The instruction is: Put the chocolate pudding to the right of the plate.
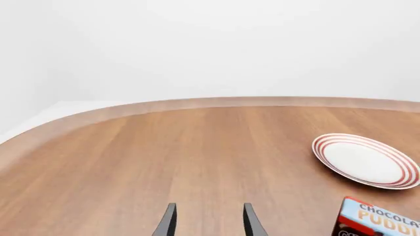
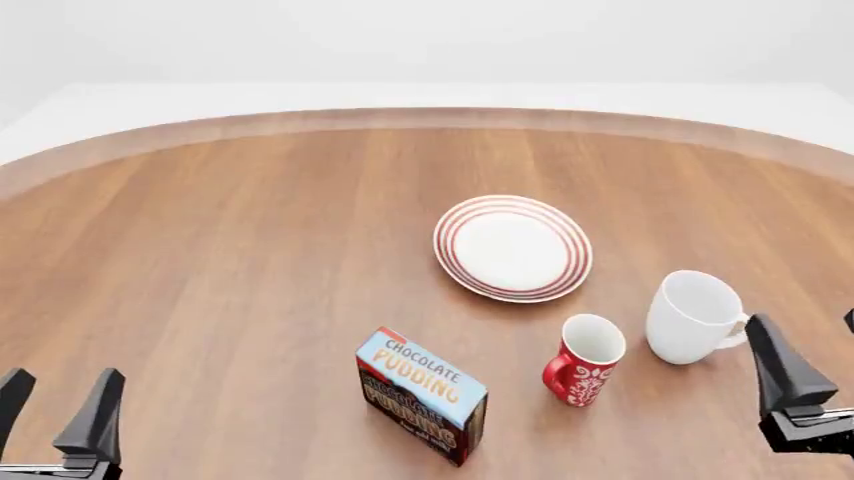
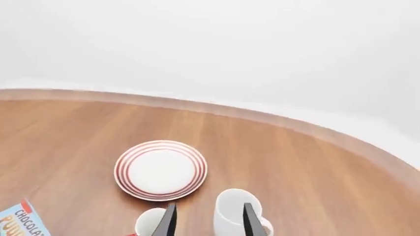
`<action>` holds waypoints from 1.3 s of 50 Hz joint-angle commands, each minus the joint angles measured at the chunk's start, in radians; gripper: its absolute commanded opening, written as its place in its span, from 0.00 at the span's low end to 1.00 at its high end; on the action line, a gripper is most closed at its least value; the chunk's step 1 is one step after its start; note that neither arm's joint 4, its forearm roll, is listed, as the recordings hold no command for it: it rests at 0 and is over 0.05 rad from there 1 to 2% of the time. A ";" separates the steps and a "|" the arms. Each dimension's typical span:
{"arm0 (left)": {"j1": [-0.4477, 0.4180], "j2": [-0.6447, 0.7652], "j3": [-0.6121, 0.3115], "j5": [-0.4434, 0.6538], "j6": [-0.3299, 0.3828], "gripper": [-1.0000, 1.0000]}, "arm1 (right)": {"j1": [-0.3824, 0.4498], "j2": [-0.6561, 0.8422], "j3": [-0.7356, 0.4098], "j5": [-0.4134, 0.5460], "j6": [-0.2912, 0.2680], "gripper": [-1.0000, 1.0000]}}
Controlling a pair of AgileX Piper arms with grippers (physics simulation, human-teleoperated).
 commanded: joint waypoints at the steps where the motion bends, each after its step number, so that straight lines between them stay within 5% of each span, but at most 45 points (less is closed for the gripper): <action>1: 0.000 0.000 0.000 0.000 0.000 1.00 | 0.049 0.126 -0.339 0.200 -0.069 1.00; 5: 0.000 0.000 0.000 0.000 0.000 1.00 | 0.108 0.240 -0.528 0.280 -0.054 1.00; 24: 0.000 0.000 0.000 0.000 0.000 1.00 | 0.373 0.717 -1.032 0.491 -0.221 1.00; 32: 0.000 0.000 0.000 0.000 0.000 1.00 | 0.486 0.864 -1.226 0.595 -0.175 1.00; 47: 0.000 0.000 0.000 0.000 0.000 1.00 | 0.569 0.973 -1.279 0.636 -0.146 1.00; 65: 0.000 0.000 0.000 0.000 0.000 1.00 | 0.631 1.029 -1.216 0.611 -0.074 1.00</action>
